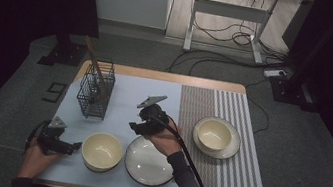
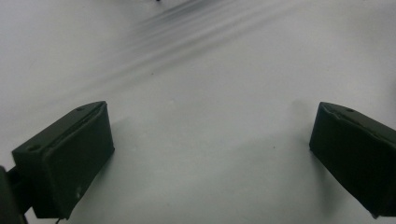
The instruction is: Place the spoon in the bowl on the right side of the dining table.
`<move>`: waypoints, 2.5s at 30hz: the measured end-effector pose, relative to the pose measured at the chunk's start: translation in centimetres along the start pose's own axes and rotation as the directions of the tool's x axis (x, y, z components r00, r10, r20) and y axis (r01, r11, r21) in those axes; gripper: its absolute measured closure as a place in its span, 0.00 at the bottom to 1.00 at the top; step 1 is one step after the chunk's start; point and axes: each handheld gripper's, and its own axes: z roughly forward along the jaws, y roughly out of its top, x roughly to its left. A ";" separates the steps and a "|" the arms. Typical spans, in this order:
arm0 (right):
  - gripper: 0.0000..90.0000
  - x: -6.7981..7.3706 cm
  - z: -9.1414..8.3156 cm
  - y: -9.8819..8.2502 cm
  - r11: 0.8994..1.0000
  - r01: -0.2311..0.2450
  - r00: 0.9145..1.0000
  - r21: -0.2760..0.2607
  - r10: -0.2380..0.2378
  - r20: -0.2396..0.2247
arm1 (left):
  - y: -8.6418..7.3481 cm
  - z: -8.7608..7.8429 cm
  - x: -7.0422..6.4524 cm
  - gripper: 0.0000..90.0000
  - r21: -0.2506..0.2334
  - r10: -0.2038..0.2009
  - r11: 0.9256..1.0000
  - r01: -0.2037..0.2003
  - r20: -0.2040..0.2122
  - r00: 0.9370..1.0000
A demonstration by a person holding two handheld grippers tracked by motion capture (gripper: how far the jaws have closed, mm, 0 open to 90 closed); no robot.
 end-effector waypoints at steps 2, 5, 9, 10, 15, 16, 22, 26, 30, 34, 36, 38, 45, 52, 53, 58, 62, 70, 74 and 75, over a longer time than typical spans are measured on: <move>0.55 0.1 0.3 0.5 1.000 0.011 1.000 -0.006 -0.011 -0.011 | 0.0 0.0 0.0 0.00 0.000 0.000 1.000 0.000 0.000 1.000; 0.57 0.4 0.8 1.1 1.000 0.022 0.999 -0.012 -0.022 -0.026 | 0.0 0.0 0.0 0.00 0.000 0.000 1.000 0.000 0.000 1.000; 0.58 0.8 1.4 1.9 0.999 0.035 0.999 -0.019 -0.035 -0.026 | 0.0 0.0 0.0 0.00 0.000 0.000 1.000 0.000 0.000 1.000; 0.59 0.8 1.5 2.1 0.999 0.033 0.999 -0.026 -0.033 -0.033 | 0.0 0.0 0.0 0.00 0.000 0.000 1.000 0.000 0.000 1.000; 0.65 0.9 2.0 3.2 0.998 0.020 0.998 -0.057 -0.023 -0.058 | 0.0 0.0 0.0 0.00 0.000 0.000 1.000 0.000 0.000 1.000; 0.66 0.9 2.2 3.4 0.998 0.022 0.998 -0.059 -0.025 -0.061 | 0.0 0.0 0.0 0.00 0.000 -0.001 1.000 0.001 0.000 1.000; 0.67 1.7 3.1 4.4 0.998 0.033 0.996 -0.054 -0.037 -0.078 | 0.0 0.0 0.0 0.00 0.000 -0.001 1.000 0.001 0.000 1.000; 0.68 2.4 3.7 5.1 0.997 0.060 0.995 -0.053 -0.064 -0.082 | 0.0 0.0 0.0 0.00 0.000 -0.001 1.000 0.001 0.000 1.000; 0.68 2.9 4.1 5.7 0.996 0.070 0.993 -0.054 -0.075 -0.090 | 0.0 0.0 0.0 0.00 0.000 -0.001 1.000 0.001 0.001 1.000; 0.68 3.4 4.6 6.3 0.996 0.075 0.992 -0.057 -0.080 -0.102 | 0.0 0.0 0.0 0.00 0.000 0.000 1.000 0.000 0.001 1.000; 0.68 3.6 4.7 6.5 0.996 0.074 0.991 -0.058 -0.080 -0.107 | 0.0 0.0 0.0 0.00 0.001 0.000 1.000 0.000 0.001 1.000; 0.68 3.7 4.9 6.8 0.995 0.071 0.990 -0.064 -0.078 -0.113 | 0.0 0.0 0.0 0.00 0.001 0.000 1.000 0.000 0.001 1.000; 0.68 3.9 5.6 7.6 0.996 0.058 0.989 -0.067 -0.067 -0.129 | 0.0 0.0 0.0 0.00 0.000 0.000 1.000 0.000 0.000 1.000; 0.67 3.8 6.3 8.2 0.996 0.041 0.991 -0.077 -0.050 -0.127 | 0.0 0.0 0.0 0.00 0.001 0.000 1.000 0.000 0.002 1.000; 0.67 3.8 6.4 8.2 0.996 0.040 0.991 -0.078 -0.049 -0.125 | 0.0 0.0 0.0 0.00 0.000 0.000 1.000 0.000 0.001 1.000; 0.67 3.4 6.7 8.4 0.996 0.033 0.994 -0.081 -0.041 -0.104 | 0.0 0.0 0.0 0.00 0.003 0.001 1.000 -0.001 0.001 1.000; 0.68 3.1 7.0 8.5 0.996 0.027 0.995 -0.082 -0.035 -0.091 | 0.0 0.0 0.0 0.00 0.001 0.000 1.000 0.000 0.000 1.000; 0.70 2.6 7.6 8.9 0.995 0.031 0.997 -0.090 -0.037 -0.063 | 0.0 0.0 0.0 0.00 0.002 0.001 1.000 -0.001 0.001 1.000; 0.71 2.6 8.0 9.1 0.996 0.037 0.997 -0.085 -0.042 -0.057 | 0.0 0.0 0.0 0.00 0.001 0.000 1.000 0.000 0.000 1.000; 0.71 2.6 8.2 9.2 0.996 0.038 0.998 -0.083 -0.043 -0.056 | 0.0 0.0 0.0 0.00 0.002 0.000 1.000 0.000 0.000 1.000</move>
